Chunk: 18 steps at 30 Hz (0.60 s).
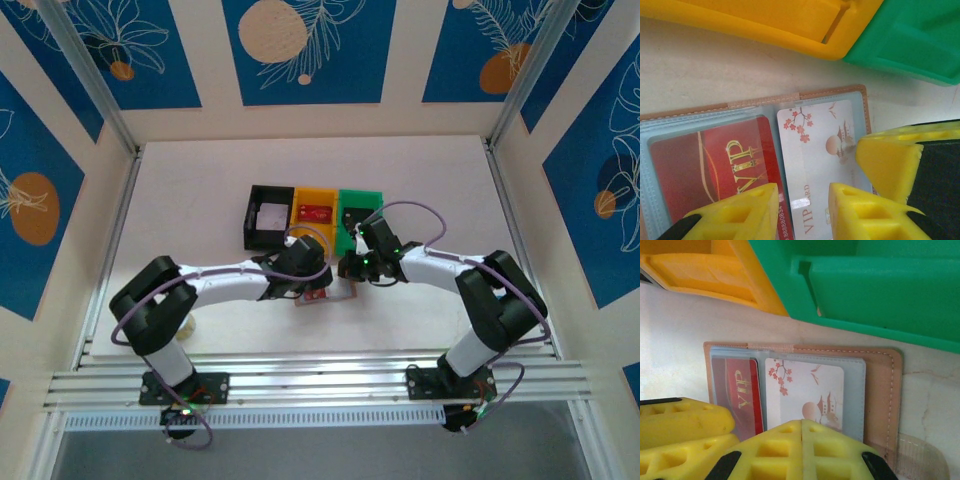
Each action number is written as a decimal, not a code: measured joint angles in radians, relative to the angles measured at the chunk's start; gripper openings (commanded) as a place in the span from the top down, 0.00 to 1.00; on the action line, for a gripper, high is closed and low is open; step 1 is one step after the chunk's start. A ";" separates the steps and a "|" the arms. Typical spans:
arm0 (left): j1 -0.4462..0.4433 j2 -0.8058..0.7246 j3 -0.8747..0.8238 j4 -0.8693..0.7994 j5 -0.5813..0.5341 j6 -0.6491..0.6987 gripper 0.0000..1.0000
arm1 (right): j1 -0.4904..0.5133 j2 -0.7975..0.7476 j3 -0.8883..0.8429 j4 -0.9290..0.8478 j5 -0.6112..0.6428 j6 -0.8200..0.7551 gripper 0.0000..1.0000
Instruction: Take the credit cards out of the card holder
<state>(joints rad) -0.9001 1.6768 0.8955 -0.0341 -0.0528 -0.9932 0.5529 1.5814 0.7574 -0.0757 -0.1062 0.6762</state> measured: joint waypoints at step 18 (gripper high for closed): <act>0.000 0.053 0.028 0.018 0.003 0.000 0.71 | 0.000 0.028 0.018 -0.016 -0.008 0.007 1.00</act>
<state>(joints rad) -0.9001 1.7302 0.9237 -0.0162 -0.0494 -0.9932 0.5529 1.6096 0.7750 -0.0914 -0.1139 0.6830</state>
